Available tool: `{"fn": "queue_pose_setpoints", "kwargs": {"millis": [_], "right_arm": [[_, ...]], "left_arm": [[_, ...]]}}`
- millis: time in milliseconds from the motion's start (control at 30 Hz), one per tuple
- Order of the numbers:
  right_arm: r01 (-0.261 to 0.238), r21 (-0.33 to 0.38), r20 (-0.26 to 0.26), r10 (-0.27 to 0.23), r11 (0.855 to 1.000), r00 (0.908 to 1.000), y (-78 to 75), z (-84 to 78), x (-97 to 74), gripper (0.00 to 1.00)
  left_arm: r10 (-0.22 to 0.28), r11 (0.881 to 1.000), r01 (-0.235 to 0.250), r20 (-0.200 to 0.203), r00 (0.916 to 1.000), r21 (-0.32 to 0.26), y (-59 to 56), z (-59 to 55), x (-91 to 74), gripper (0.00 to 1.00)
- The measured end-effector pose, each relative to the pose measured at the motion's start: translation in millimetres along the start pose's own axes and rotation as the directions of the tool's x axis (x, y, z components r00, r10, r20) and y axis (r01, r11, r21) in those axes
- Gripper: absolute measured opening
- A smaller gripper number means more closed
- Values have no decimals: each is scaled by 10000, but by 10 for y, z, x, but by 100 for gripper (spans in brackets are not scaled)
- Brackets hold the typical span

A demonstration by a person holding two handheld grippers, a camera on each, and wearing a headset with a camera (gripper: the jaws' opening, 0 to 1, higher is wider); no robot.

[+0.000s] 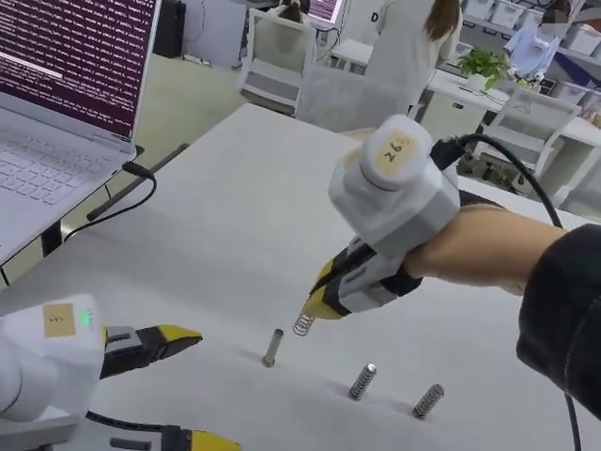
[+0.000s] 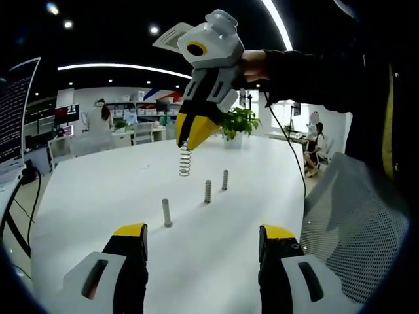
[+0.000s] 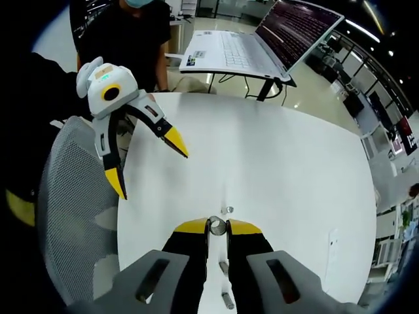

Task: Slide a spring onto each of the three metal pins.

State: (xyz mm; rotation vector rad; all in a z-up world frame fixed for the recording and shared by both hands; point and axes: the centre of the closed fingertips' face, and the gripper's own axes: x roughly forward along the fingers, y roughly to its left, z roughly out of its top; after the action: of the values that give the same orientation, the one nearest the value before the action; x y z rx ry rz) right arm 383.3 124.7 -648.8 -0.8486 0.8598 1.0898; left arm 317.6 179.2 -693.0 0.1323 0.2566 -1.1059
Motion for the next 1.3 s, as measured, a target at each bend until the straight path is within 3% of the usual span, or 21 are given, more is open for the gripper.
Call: {"fn": "queue_pose_setpoints", "kwargs": {"millis": [367,900,1300], "right_arm": [[316,-64,-98,-316,9995,9995,-194,16,213,7],[82,68,-302,-79,9999,9995,-254,-25,475,7],[2,107,-477,3,9999,9989,-263,-58,543,7]], "left_arm": [[59,9998,-61,-107,9999,-176,13,-56,11,67],[117,9996,-125,-290,9995,-264,50,-115,-2,66],[160,9995,-169,-287,9995,-279,82,-125,-28,65]]}}
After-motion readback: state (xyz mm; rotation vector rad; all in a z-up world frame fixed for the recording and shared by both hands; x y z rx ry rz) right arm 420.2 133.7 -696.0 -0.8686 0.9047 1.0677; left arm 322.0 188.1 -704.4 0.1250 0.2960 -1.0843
